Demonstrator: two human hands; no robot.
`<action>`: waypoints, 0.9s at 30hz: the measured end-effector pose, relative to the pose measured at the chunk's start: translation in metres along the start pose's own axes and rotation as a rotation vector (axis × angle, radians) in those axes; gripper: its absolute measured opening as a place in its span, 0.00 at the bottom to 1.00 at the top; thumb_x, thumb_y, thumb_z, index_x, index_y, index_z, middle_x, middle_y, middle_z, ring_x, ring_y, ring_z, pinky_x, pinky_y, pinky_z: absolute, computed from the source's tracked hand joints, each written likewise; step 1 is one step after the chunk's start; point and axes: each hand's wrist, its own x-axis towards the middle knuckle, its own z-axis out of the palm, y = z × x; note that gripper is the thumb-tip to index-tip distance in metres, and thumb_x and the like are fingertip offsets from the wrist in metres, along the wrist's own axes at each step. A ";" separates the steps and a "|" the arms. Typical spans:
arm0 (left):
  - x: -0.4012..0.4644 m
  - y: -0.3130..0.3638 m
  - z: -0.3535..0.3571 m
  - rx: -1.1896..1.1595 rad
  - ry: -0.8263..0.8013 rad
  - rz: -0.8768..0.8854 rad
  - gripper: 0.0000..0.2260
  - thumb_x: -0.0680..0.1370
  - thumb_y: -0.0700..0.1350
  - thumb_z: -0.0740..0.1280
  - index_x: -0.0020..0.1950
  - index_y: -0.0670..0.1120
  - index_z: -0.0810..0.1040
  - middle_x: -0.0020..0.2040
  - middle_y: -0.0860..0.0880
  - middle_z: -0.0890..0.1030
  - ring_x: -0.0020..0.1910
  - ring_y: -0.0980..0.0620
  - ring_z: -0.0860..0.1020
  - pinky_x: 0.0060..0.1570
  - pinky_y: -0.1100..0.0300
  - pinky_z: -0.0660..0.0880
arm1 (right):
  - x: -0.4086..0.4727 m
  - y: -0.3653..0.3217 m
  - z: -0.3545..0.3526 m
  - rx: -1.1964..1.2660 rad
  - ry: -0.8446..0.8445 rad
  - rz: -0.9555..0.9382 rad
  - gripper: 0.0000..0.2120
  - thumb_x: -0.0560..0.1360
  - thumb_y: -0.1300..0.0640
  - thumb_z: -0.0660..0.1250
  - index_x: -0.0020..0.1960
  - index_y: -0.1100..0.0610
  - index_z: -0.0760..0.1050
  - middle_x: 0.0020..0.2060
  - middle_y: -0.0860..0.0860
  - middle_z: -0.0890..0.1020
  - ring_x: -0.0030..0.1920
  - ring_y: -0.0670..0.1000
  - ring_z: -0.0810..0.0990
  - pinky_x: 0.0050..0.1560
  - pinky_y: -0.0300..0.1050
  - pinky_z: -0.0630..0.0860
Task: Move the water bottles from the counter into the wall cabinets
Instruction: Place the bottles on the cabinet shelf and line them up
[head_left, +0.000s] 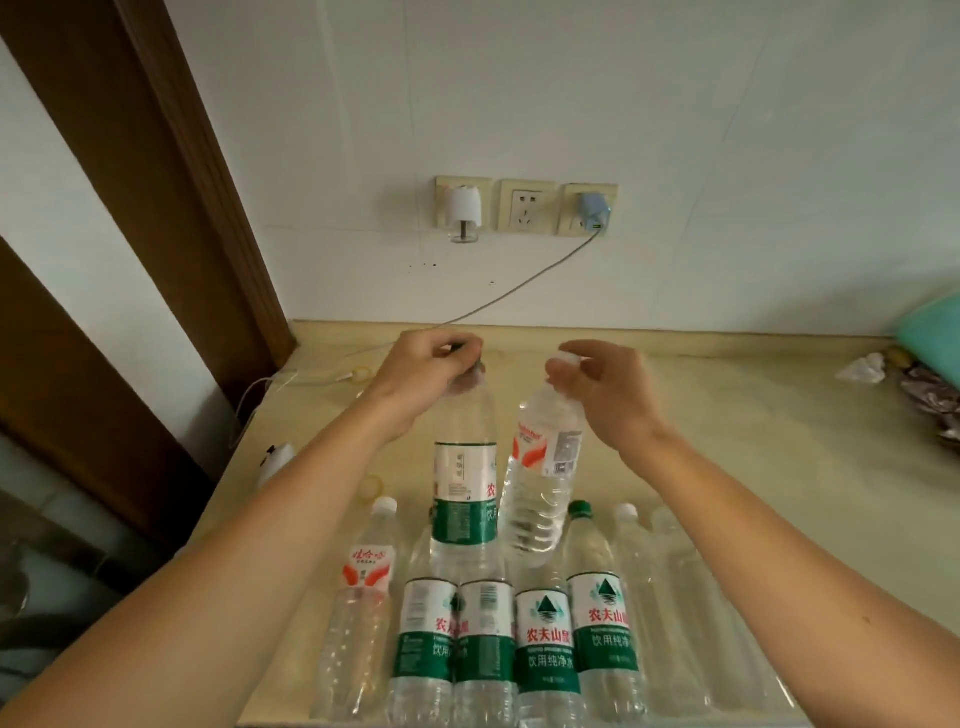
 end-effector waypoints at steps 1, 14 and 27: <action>0.004 0.005 0.009 0.051 0.010 0.063 0.05 0.80 0.43 0.69 0.55 0.48 0.84 0.47 0.45 0.87 0.46 0.52 0.85 0.48 0.62 0.81 | 0.003 0.001 -0.007 -0.010 0.022 -0.012 0.13 0.77 0.54 0.73 0.59 0.57 0.81 0.44 0.55 0.86 0.46 0.54 0.84 0.48 0.50 0.81; 0.040 -0.033 0.102 0.312 0.160 0.297 0.15 0.76 0.40 0.74 0.63 0.48 0.82 0.58 0.53 0.83 0.55 0.63 0.79 0.60 0.65 0.75 | 0.038 0.073 -0.042 -0.177 0.093 0.024 0.15 0.76 0.56 0.74 0.62 0.54 0.78 0.48 0.45 0.81 0.49 0.46 0.78 0.38 0.24 0.69; 0.044 -0.057 0.108 0.354 0.176 0.269 0.15 0.78 0.43 0.73 0.64 0.48 0.79 0.59 0.56 0.81 0.61 0.59 0.78 0.65 0.59 0.75 | 0.046 0.108 -0.045 -0.140 -0.019 -0.080 0.20 0.74 0.49 0.75 0.62 0.46 0.72 0.54 0.42 0.80 0.55 0.46 0.79 0.56 0.45 0.78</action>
